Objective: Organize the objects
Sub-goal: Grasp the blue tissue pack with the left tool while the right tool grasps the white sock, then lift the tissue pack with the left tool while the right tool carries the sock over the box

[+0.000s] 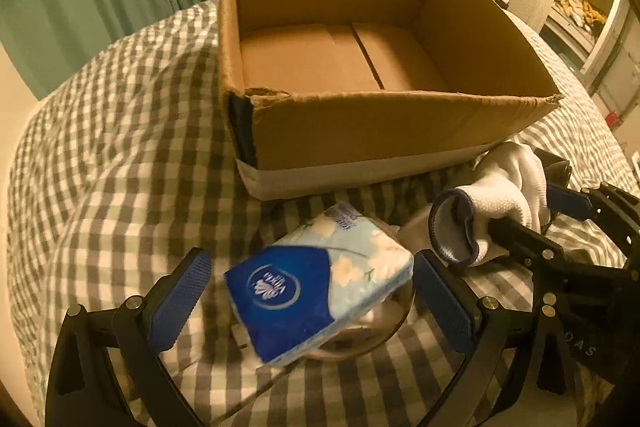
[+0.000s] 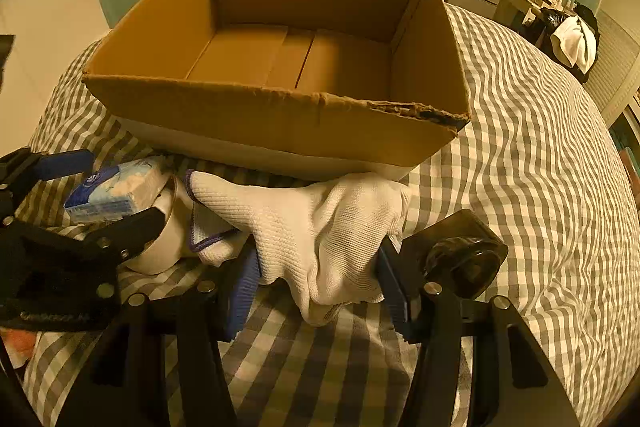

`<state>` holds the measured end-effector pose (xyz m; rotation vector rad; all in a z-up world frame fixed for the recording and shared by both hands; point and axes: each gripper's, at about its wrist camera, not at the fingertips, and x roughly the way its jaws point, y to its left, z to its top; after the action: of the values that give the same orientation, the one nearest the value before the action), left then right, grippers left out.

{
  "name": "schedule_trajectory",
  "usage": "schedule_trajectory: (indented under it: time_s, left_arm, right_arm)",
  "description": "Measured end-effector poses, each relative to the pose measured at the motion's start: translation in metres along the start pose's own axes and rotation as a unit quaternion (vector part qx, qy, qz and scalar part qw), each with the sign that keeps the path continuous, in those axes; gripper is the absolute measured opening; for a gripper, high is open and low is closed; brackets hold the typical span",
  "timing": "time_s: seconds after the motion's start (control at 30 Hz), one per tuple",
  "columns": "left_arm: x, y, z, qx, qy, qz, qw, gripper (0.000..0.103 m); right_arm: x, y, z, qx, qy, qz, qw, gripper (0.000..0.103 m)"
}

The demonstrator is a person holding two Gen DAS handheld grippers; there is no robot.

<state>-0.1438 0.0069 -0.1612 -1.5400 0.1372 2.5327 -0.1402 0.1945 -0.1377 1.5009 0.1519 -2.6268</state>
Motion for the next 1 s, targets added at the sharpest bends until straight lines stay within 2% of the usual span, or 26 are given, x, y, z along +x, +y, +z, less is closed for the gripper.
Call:
schedule_trajectory:
  time_s: [0.1,0.27,0.43,0.63,0.77,1.0]
  left_arm:
    - [0.004,0.003,0.001,-0.003,0.009,-0.031,0.9995,0.091]
    - [-0.001,0.001,-0.003,-0.002,0.011,-0.043,0.9990,0.086]
    - [-0.016,0.003,-0.013,-0.003,0.007,-0.038,0.9992,0.086]
    - [-0.038,0.014,-0.019,-0.017,-0.010,-0.028,0.9994,0.086]
    - [-0.046,0.021,-0.020,-0.032,-0.011,-0.028,0.9990,0.086]
    - [-0.078,0.025,-0.027,-0.035,-0.036,-0.014,0.9986,0.086]
  right_arm:
    - [0.001,-0.001,0.001,0.002,0.000,0.002,1.000,0.055]
    - [0.002,-0.002,0.000,0.001,0.000,0.001,1.000,0.055]
    - [-0.002,-0.001,0.000,0.000,-0.004,0.001,1.000,0.055]
    - [-0.018,0.000,0.002,-0.009,-0.023,-0.011,1.000,0.049]
    - [-0.031,0.010,0.000,-0.028,-0.040,-0.030,0.998,0.034]
    - [-0.063,0.017,-0.001,-0.031,-0.068,-0.020,0.997,0.030]
